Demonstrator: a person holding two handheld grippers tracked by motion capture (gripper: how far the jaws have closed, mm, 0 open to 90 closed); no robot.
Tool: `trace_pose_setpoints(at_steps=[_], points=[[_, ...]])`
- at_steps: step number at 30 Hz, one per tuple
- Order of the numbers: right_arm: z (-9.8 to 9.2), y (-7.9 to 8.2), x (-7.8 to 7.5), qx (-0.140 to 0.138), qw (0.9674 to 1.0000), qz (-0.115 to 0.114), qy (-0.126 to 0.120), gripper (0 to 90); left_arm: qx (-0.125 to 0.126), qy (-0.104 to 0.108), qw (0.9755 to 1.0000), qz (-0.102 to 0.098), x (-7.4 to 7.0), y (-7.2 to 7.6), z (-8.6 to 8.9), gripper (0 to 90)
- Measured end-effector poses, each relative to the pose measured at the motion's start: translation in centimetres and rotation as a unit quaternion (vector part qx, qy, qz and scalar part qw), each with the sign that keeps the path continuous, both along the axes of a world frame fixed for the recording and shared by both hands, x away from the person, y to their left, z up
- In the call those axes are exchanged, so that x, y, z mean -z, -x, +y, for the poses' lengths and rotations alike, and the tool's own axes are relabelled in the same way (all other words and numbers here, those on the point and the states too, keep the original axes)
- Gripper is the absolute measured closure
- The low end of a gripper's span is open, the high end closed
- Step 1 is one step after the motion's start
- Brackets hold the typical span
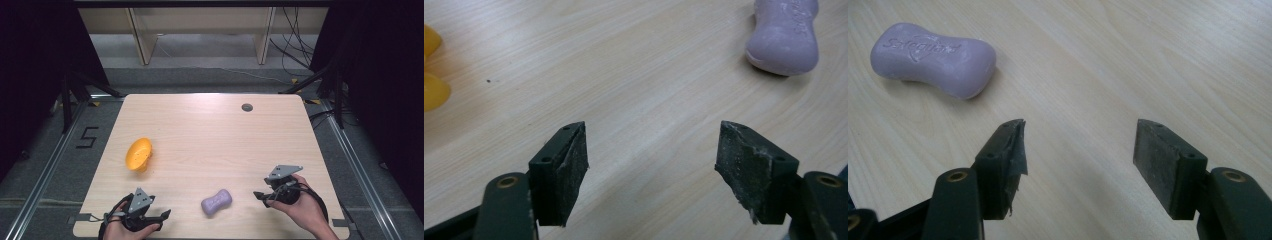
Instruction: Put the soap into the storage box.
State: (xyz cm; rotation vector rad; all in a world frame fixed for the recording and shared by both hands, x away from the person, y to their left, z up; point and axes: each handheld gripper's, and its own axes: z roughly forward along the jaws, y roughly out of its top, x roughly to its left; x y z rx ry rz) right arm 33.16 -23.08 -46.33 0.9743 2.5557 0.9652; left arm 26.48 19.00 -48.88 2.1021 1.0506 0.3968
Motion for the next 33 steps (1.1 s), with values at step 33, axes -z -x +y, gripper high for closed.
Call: trace_pose_setpoints(at_steps=[33], points=[[-0.2,0.1,-0.3,0.016,0.9999,0.003,0.003,38.3,0.114,-0.125,0.9786,0.117,-5.7,-3.9,-8.5,32.4]])
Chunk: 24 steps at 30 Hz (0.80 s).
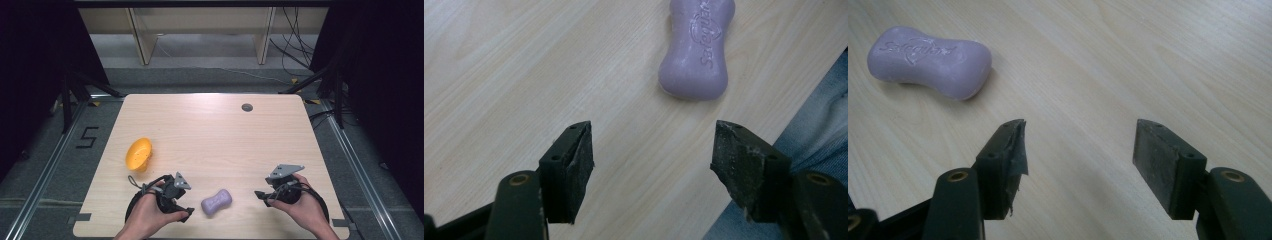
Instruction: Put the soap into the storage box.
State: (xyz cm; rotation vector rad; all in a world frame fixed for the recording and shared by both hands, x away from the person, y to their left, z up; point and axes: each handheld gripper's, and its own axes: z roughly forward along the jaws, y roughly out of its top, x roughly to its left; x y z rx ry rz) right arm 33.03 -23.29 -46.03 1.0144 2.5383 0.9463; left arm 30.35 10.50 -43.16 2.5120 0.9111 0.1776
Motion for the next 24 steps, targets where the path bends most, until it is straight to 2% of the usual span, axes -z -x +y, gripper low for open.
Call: trace_pose_setpoints(at_steps=[1,6,7,10,12,13,16,17,24], points=[[0.0,-0.1,0.1,-0.009,0.9999,-0.003,-0.003,38.4,0.002,0.002,1.0000,0.003,0.0,-0.3,-0.3,32.5],[0.0,-0.2,0.1,-0.009,0.9999,-0.006,-0.003,38.5,0.003,0.002,0.9999,0.014,0.1,-0.8,-0.9,33.5],[0.0,0.0,-0.1,0.000,1.0000,0.004,0.001,38.5,0.003,-0.001,0.9999,0.013,0.1,-0.9,-1.0,33.7],[0.0,0.0,0.0,0.000,1.0000,-0.001,0.000,38.5,0.006,-0.001,0.9998,0.018,0.2,-1.0,-1.5,33.7],[-0.1,0.0,-0.2,-0.003,1.0000,0.007,0.005,38.5,0.006,-0.001,0.9997,0.022,0.2,-1.1,-1.7,33.7],[0.0,0.1,-0.3,0.003,0.9999,0.014,0.001,38.5,0.012,-0.006,0.9997,0.019,0.1,-1.2,-1.8,33.6],[0.0,0.1,-0.3,0.003,0.9999,0.014,0.001,38.5,0.026,-0.015,0.9992,0.028,0.0,-1.6,-2.1,33.6],[-0.1,0.0,-0.2,-0.002,1.0000,0.006,0.004,38.5,0.028,-0.018,0.9990,0.030,0.1,-1.8,-2.3,33.7],[-0.1,0.0,-0.2,-0.002,1.0000,0.007,0.004,38.5,0.022,-0.024,0.9987,0.040,0.3,-2.3,-3.4,33.6]])
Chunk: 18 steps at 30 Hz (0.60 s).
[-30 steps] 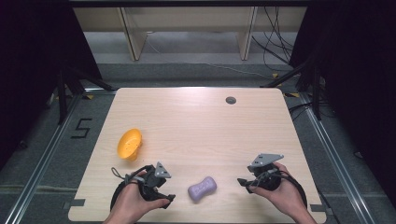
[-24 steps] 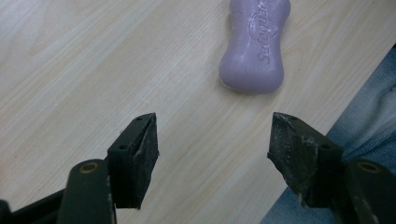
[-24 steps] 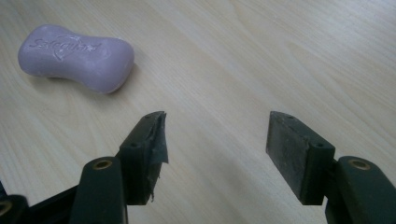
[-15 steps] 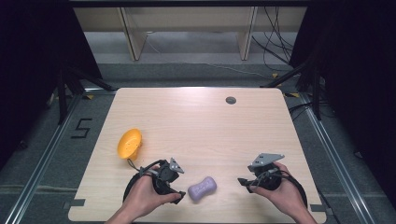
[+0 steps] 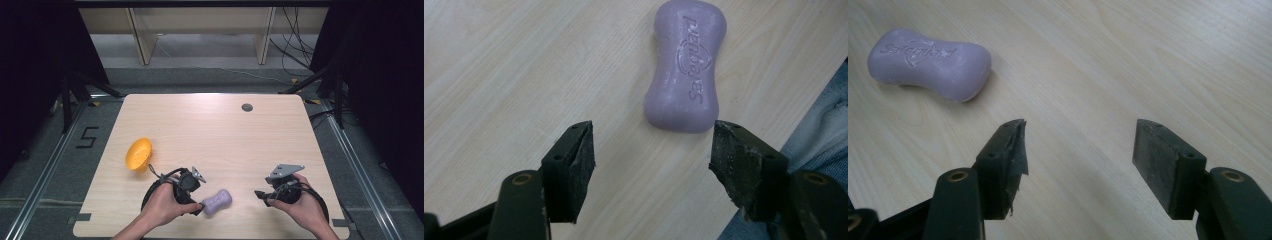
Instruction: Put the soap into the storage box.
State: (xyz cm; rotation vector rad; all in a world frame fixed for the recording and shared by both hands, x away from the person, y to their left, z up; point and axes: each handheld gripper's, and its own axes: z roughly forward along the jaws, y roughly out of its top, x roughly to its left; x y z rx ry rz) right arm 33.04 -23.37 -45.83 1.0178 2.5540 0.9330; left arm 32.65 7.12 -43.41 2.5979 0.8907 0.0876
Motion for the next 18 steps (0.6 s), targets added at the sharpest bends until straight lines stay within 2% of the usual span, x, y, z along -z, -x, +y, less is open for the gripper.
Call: trace_pose_setpoints(at_steps=[1,2,4,6,8,9,16,18], points=[[0.0,0.0,0.0,0.000,1.0000,0.000,0.000,38.5,0.010,-0.008,0.9999,0.001,0.0,-0.2,-0.1,33.6],[0.0,0.0,0.0,0.002,1.0000,0.002,-0.001,38.5,0.003,-0.003,1.0000,0.005,0.1,-0.2,-0.3,33.6],[0.0,0.1,-0.1,0.006,1.0000,0.006,-0.003,38.5,0.003,-0.011,0.9999,0.007,0.1,-0.4,-0.7,33.6],[0.0,0.0,0.2,0.003,0.9999,-0.010,-0.005,38.5,-0.001,-0.010,0.9999,0.009,0.2,-0.5,-1.0,33.6],[0.0,0.0,0.2,0.002,0.9999,-0.011,-0.005,38.5,-0.001,-0.007,0.9999,0.011,0.1,-0.6,-1.3,33.6],[-0.1,0.0,0.0,0.000,1.0000,-0.001,0.000,38.5,0.002,-0.009,0.9999,0.011,0.0,-0.7,-1.6,33.6],[-0.1,0.0,0.0,0.002,1.0000,0.000,-0.001,38.5,0.005,-0.024,0.9993,0.027,0.1,-1.0,-2.9,33.5],[-0.1,0.0,0.0,0.002,1.0000,0.000,-0.001,38.5,0.004,-0.023,0.9993,0.031,0.3,-1.1,-3.4,33.5]])
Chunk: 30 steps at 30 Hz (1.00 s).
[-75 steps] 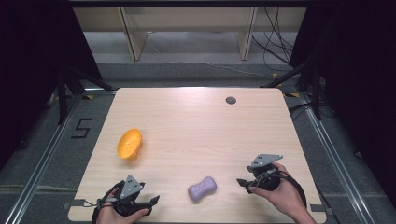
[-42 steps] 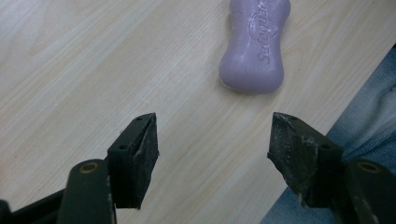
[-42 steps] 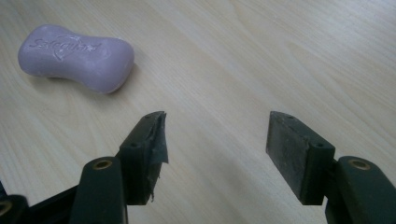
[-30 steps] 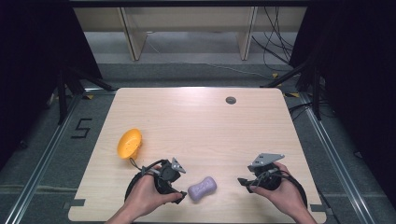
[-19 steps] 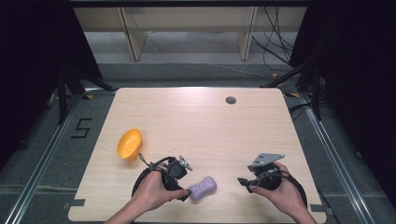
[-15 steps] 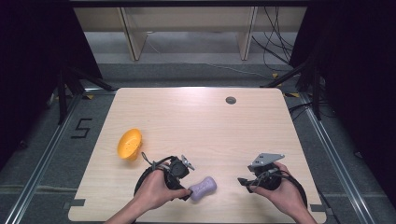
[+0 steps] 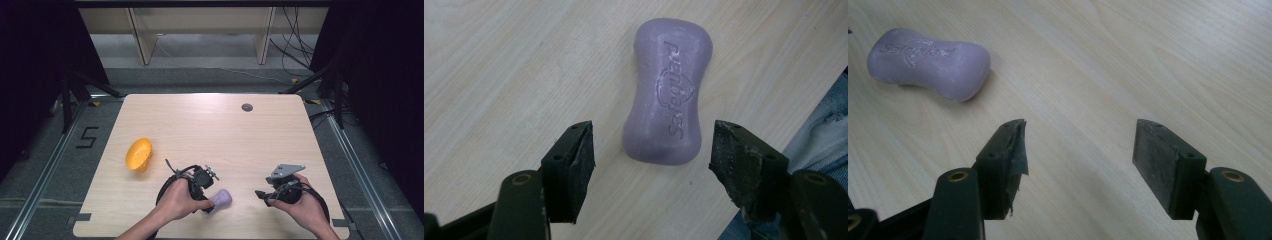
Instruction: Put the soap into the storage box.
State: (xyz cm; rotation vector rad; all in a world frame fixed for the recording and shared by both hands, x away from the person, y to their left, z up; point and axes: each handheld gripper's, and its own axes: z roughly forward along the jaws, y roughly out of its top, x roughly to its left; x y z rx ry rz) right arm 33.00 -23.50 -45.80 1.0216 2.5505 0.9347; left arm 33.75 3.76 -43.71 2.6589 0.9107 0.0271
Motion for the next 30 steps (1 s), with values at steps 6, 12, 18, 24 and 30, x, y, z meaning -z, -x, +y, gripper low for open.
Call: trace_pose_setpoints(at_steps=[6,12,18,24,30], points=[[0.0,0.0,0.0,-0.002,1.0000,0.000,0.000,38.4,0.011,-0.018,0.9998,0.006,0.4,-0.4,-1.0,33.5],[0.1,0.1,0.2,0.005,1.0000,-0.004,-0.006,38.4,0.020,-0.035,0.9991,0.011,0.6,-1.0,-2.4,33.6],[0.1,0.3,-0.1,0.014,0.9998,0.014,-0.007,38.3,0.031,-0.060,0.9976,0.017,1.3,-1.7,-3.4,33.6],[0.0,0.3,-0.2,0.013,0.9998,0.015,-0.004,38.2,0.035,-0.072,0.9966,0.022,1.6,-1.8,-3.7,33.6],[0.1,0.2,-0.1,0.009,0.9999,0.009,-0.002,38.0,0.040,-0.077,0.9958,0.029,2.1,-1.9,-4.1,33.4]])
